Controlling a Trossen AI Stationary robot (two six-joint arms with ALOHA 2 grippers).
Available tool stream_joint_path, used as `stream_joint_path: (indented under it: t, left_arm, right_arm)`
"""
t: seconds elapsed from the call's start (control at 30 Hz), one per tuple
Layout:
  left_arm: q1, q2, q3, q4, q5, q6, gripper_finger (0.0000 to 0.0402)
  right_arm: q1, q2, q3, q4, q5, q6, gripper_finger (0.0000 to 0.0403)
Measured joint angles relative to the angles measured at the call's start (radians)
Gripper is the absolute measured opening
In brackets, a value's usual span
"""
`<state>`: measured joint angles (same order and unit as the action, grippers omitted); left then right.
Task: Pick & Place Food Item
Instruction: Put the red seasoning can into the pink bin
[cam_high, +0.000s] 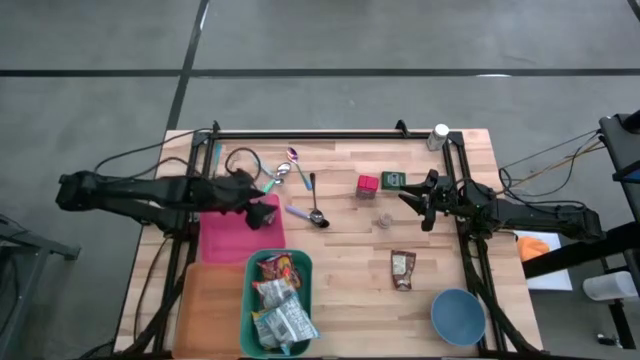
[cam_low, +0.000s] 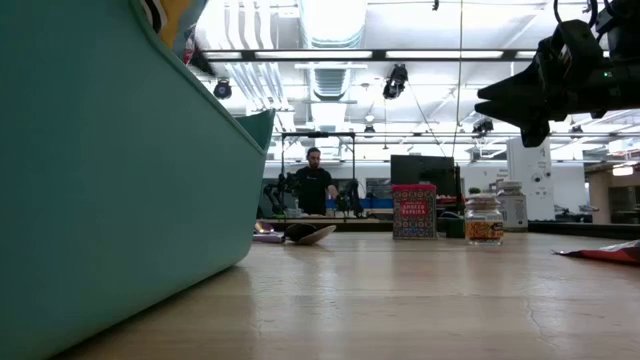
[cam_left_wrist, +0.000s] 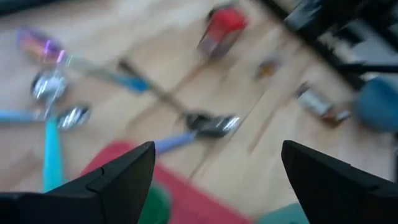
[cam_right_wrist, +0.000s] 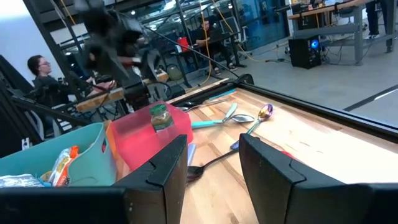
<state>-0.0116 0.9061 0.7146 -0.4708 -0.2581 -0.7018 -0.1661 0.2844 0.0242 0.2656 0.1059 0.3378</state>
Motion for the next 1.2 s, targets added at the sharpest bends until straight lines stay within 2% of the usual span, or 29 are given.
stream_joint_path:
  t: [0.1, 0.3, 0.5, 0.63, 0.8, 0.9, 1.2]
  left_arm:
    - [0.000, -0.009, 0.053, 0.051, -0.011, 0.095, 0.0351]
    - [0.000, -0.008, 0.107, 0.255, -0.036, 0.327, 0.0351]
    - [0.001, 0.011, 0.088, 0.327, -0.037, 0.377, 0.0351]
    - [0.001, 0.085, 0.082, 0.368, -0.037, 0.374, 0.0352]
    - [0.015, 0.253, 0.114, 0.446, -0.036, 0.432, 0.0352]
    - [0.047, 0.359, 0.202, 0.408, -0.034, 0.479, 0.0352]
    - [0.175, 0.652, 0.567, 0.069, -0.017, 0.498, 0.0352]
  right_arm:
    - [0.000, 0.000, 0.000, 0.000, 0.000, 0.000, 0.0142]
    - [0.000, 0.000, 0.000, 0.000, 0.000, 0.000, 0.0142]
    - [0.000, 0.000, 0.000, 0.000, 0.000, 0.000, 0.0142]
    - [0.000, 0.000, 0.000, 0.000, 0.000, 0.000, 0.0142]
    - [0.000, 0.000, 0.000, 0.000, 0.000, 0.000, 0.0142]
    - [0.000, 0.000, 0.000, 0.000, 0.000, 0.000, 0.0142]
    - [0.000, 0.000, 0.000, 0.000, 0.000, 0.000, 0.0142]
